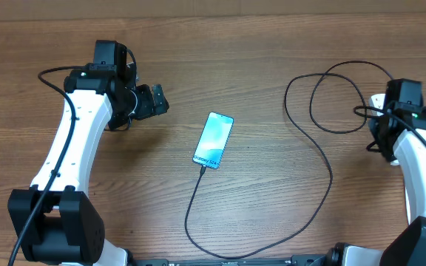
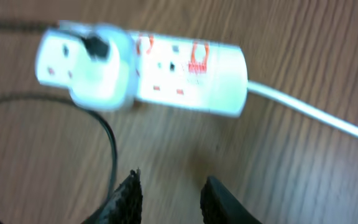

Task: Plug charger to phone and switch on socket

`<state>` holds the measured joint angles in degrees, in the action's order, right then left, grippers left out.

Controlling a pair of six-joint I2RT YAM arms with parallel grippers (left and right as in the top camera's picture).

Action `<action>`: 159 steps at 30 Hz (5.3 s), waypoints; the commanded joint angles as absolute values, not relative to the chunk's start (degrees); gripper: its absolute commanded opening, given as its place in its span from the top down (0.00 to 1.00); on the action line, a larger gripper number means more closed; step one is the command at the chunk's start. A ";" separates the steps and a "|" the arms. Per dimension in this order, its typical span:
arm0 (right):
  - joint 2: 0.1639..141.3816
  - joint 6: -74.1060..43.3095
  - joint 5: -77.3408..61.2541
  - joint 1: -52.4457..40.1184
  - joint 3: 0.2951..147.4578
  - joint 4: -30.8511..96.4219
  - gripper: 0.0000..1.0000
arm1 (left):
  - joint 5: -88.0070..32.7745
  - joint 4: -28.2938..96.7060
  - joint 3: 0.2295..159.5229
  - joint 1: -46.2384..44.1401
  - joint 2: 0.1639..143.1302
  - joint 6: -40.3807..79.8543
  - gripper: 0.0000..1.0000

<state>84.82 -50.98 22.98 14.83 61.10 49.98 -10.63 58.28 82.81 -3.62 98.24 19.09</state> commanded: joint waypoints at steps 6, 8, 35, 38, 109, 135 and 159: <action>85.34 -51.24 29.15 18.22 59.20 43.55 0.68 | -10.07 58.26 82.65 -3.29 97.38 17.98 0.01; 85.67 -51.22 29.58 18.85 59.20 42.44 0.62 | -10.07 58.26 82.65 -3.29 97.38 17.98 0.00; 95.50 -26.94 5.76 34.87 59.22 24.77 0.09 | -10.07 58.26 82.65 -3.29 97.38 17.98 0.00; 95.46 -26.50 5.48 37.69 59.24 25.54 0.00 | -10.07 58.26 82.65 -3.29 97.38 17.98 0.01; 116.09 -13.39 -0.40 39.99 85.49 48.90 0.00 | -10.07 58.26 82.65 -3.29 97.38 17.98 0.01; 118.39 -13.41 -0.10 39.38 81.95 47.11 0.00 | -10.07 58.26 82.65 -3.29 97.38 17.98 0.00; 118.39 -10.31 -5.69 39.38 81.95 51.29 0.00 | -10.07 58.26 82.65 -3.29 97.38 17.98 0.01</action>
